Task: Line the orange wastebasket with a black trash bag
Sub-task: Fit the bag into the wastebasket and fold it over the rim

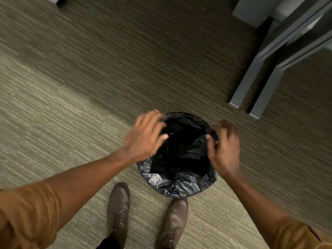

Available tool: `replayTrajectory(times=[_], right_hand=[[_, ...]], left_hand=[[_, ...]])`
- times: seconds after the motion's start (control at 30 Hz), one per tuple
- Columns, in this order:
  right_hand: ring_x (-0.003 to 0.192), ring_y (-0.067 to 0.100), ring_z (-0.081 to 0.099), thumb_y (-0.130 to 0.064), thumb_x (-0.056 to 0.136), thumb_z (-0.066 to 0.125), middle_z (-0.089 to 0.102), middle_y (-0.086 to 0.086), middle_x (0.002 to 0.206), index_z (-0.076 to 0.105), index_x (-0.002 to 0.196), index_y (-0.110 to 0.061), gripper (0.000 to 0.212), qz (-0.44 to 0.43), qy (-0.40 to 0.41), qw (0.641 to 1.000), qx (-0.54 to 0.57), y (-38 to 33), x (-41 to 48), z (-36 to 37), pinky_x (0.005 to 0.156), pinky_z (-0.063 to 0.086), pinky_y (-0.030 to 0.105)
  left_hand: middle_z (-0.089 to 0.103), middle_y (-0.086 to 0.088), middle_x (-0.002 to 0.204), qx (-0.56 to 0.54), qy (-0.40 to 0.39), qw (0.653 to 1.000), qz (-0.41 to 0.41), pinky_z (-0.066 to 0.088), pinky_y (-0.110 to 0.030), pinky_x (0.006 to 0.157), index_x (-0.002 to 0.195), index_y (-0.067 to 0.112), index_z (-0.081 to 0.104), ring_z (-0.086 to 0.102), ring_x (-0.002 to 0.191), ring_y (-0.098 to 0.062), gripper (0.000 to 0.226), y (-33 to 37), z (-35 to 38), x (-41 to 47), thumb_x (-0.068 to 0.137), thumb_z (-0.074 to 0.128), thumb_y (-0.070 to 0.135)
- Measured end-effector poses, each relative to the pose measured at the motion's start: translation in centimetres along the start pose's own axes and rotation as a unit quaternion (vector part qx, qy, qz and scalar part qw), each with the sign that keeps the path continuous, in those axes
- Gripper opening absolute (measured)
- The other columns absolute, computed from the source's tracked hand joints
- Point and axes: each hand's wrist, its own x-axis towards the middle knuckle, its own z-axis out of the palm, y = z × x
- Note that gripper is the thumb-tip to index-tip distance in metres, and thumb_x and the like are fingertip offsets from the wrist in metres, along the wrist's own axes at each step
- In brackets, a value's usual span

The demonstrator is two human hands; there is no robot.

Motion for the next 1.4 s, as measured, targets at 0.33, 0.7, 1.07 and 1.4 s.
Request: replayTrajectory(times=[0.33, 0.7, 1.07, 1.4], right_hand=[[0.167, 0.043, 0.016, -0.061, 0.1, 0.054, 0.029, 0.021, 0.177, 0.053, 0.158, -0.025, 0.068, -0.194, -0.398, 0.862, -0.246, -3.9, -2.9, 4.2, 0.134, 0.016, 0.059], [0.168, 0.047, -0.007, -0.082, 0.101, 0.013, 0.012, 0.023, 0.181, 0.022, 0.172, -0.016, 0.098, -0.187, -0.471, 0.75, -0.426, -1.1, -2.6, 5.2, 0.129, -0.013, 0.067], [0.131, 0.04, 0.052, -0.029, 0.092, 0.078, 0.058, 0.02, 0.143, 0.064, 0.137, -0.01, 0.051, 0.189, 0.015, 0.981, -0.05, -5.8, -7.1, 0.6, 0.102, 0.043, 0.057], [0.145, 0.035, 0.056, -0.03, 0.088, 0.089, 0.059, 0.015, 0.155, 0.043, 0.157, -0.017, 0.084, 0.562, 0.08, 0.764, 0.309, -9.5, -12.5, 2.5, 0.122, 0.046, 0.053]], left_hand=[[0.035, -0.031, 0.172, 0.279, -0.437, 0.845, 0.134, -0.022, -0.071, 0.127, 0.151, 0.003, 0.06, -0.003, 0.167, -0.055, 0.085, 4.7, 1.9, -1.9, 0.104, 0.039, 0.071], [0.044, -0.024, 0.17, 0.279, -0.464, 0.835, 0.094, -0.024, -0.071, 0.125, 0.144, 0.01, 0.067, -0.004, 0.167, -0.054, 0.098, 3.1, 2.3, -2.6, 0.101, 0.018, 0.083], [0.042, -0.026, 0.163, -0.038, -0.03, 0.958, -0.284, 0.044, -0.055, 0.122, 0.146, 0.002, 0.049, 0.044, 0.149, -0.041, 0.073, 3.8, 0.8, -6.8, 0.094, 0.072, 0.047], [0.071, -0.012, 0.119, -0.412, -0.024, 0.724, -0.553, 0.064, -0.035, 0.07, 0.152, 0.01, 0.04, 0.073, 0.086, -0.025, 0.066, 5.2, 0.9, -6.9, 0.095, 0.065, -0.013]])
